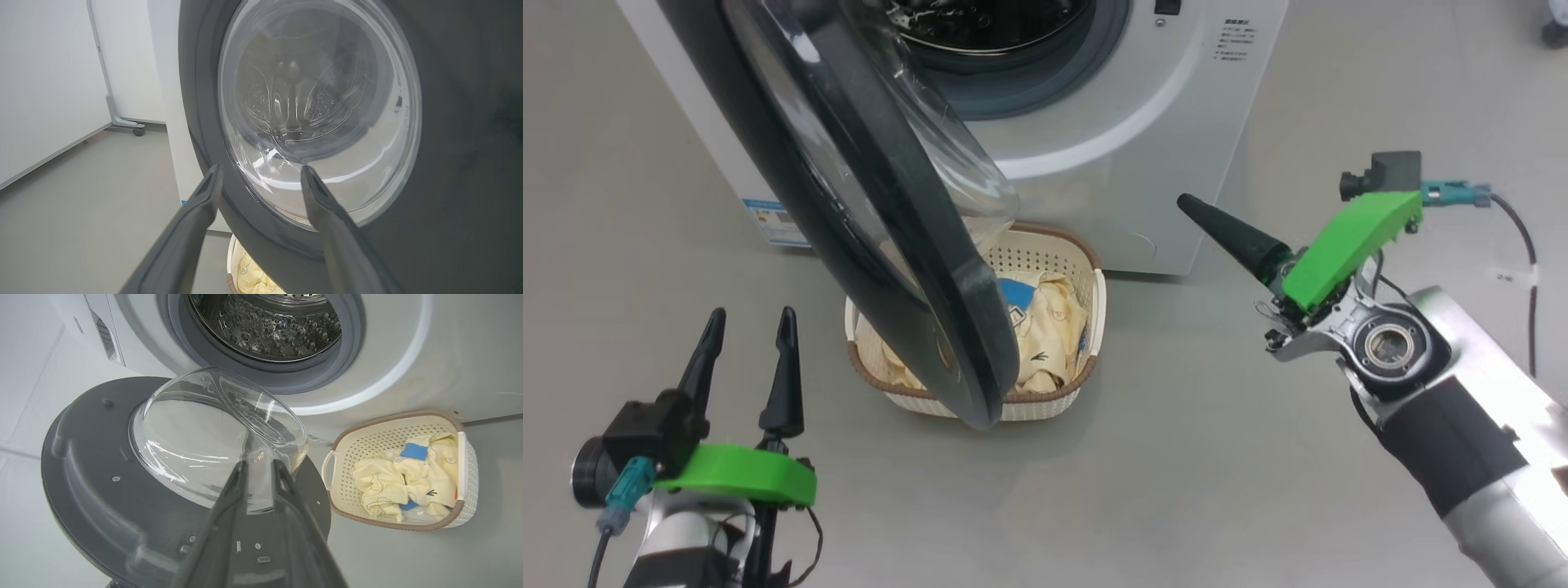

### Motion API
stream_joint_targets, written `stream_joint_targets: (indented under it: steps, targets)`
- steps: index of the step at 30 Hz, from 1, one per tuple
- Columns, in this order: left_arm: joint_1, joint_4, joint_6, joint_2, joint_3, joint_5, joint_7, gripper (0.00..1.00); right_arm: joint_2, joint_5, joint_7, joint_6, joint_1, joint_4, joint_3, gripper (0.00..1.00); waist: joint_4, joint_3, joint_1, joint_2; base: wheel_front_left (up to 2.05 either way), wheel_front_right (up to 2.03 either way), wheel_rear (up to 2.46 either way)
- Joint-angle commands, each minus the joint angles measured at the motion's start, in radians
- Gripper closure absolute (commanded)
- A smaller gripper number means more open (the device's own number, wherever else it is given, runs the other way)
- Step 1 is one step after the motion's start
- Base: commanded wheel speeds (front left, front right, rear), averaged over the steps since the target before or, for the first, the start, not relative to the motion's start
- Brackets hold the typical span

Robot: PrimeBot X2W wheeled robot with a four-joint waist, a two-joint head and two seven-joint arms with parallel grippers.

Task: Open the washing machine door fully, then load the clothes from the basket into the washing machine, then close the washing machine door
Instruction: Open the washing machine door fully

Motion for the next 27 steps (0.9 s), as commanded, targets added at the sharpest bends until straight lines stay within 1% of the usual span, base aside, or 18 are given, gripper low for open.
stream_joint_targets:
  steps: [1, 3, 4, 6, 10, 11, 15, 17, 21, 24, 27]
  targets:
    - [-0.006, -0.038, 0.003, 0.033, 0.045, -0.006, -0.011, 0.0, -0.022, -0.049, -0.059, -0.002, 0.01, -0.057, -0.006, 0.0, -0.019, -0.017, 0.0, 0.0, 0.0, 0.0, 0.0]
    - [0.004, -0.041, 0.004, 0.034, 0.052, -0.013, -0.011, 0.0, -0.03, -0.081, -0.12, -0.002, 0.042, -0.084, -0.019, 0.0, -0.029, -0.027, 0.0, 0.0, 0.0, 0.0, 0.0]
    - [0.009, -0.042, 0.004, 0.035, 0.054, -0.015, -0.011, 0.0, -0.044, -0.122, -0.151, -0.002, 0.052, -0.097, -0.015, 0.0, -0.034, -0.031, 0.0, 0.0, 0.0, 0.0, 0.0]
    - [0.017, -0.044, 0.006, 0.036, 0.057, -0.017, -0.011, 0.0, -0.055, -0.171, -0.206, -0.002, 0.083, -0.113, -0.017, 0.0, -0.045, -0.038, 0.0, 0.0, 0.0, 0.0, 0.0]
    - [0.033, -0.05, 0.011, 0.035, 0.061, -0.02, -0.011, 0.0, -0.081, -0.311, -0.336, -0.002, 0.133, -0.137, -0.022, 0.0, -0.065, -0.046, 0.0, 0.0, 0.0, 0.0, 0.0]
    - [0.033, -0.05, 0.011, 0.035, 0.061, -0.02, -0.011, 0.0, -0.081, -0.311, -0.336, -0.002, 0.133, -0.137, -0.022, 0.0, -0.065, -0.046, 0.0, 0.0, 0.0, 0.0, 0.0]
    - [0.046, -0.056, 0.014, 0.033, 0.062, -0.022, -0.011, 0.0, -0.101, -0.468, -0.445, -0.002, 0.187, -0.14, -0.022, 0.0, -0.076, -0.051, 0.0, 0.0, 0.0, 0.0, 0.0]
    - [0.054, -0.061, 0.015, 0.032, 0.063, -0.023, -0.011, 0.0, -0.105, -0.548, -0.492, -0.002, 0.212, -0.141, -0.045, 0.0, -0.08, -0.056, 0.0, 0.0, 0.0, 0.0, 0.0]
    - [0.08, -0.082, 0.021, 0.032, 0.071, -0.027, -0.011, 0.0, -0.107, -0.752, -0.53, -0.002, 0.261, -0.168, -0.1, 0.0, -0.091, -0.062, 0.0, 0.0, 0.0, 0.0, 0.0]
    - [0.098, -0.098, 0.026, 0.034, 0.074, -0.027, -0.011, 0.0, -0.09, -0.886, -0.536, -0.002, 0.314, -0.195, -0.171, 0.0, -0.094, -0.069, 0.0, 0.0, 0.0, 0.0, 0.0]
    - [0.122, -0.12, 0.033, 0.032, 0.077, -0.027, -0.011, 0.0, -0.059, -1.001, -0.538, -0.002, 0.371, -0.226, -0.25, 0.0, -0.096, -0.075, 0.0, 0.0, 0.0, 0.0, 0.0]
